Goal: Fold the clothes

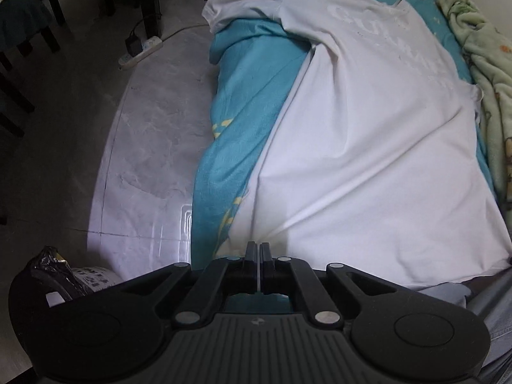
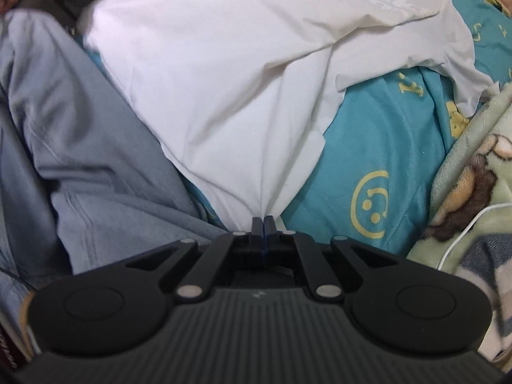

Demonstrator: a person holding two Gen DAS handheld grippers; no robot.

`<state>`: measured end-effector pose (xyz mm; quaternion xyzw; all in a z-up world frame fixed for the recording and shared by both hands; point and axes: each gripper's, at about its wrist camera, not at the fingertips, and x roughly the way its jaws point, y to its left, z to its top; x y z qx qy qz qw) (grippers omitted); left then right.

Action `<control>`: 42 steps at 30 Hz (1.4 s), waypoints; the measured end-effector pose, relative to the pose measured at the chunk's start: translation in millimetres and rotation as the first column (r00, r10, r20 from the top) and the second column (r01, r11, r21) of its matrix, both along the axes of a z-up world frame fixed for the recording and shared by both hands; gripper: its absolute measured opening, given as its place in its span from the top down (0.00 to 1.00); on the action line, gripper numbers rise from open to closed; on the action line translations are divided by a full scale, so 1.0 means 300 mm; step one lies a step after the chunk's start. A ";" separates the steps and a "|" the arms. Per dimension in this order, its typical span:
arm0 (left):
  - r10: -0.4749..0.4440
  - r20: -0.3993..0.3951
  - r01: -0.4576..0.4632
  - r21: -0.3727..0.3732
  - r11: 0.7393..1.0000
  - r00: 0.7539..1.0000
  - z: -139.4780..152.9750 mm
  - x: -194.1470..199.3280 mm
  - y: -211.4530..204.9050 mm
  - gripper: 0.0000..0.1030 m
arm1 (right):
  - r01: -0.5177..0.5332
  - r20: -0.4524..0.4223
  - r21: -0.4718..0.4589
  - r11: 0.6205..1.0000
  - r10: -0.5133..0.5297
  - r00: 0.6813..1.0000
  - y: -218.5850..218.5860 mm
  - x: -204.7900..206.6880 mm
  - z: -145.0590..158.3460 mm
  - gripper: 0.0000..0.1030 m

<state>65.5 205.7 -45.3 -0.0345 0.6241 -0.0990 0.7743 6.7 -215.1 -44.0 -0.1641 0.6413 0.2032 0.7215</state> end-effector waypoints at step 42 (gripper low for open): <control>-0.050 0.516 0.029 0.047 0.998 0.855 -0.172 0.427 -0.723 0.02 | 0.661 -0.134 0.743 -0.099 -0.991 0.002 -0.650 0.770 -0.487 0.24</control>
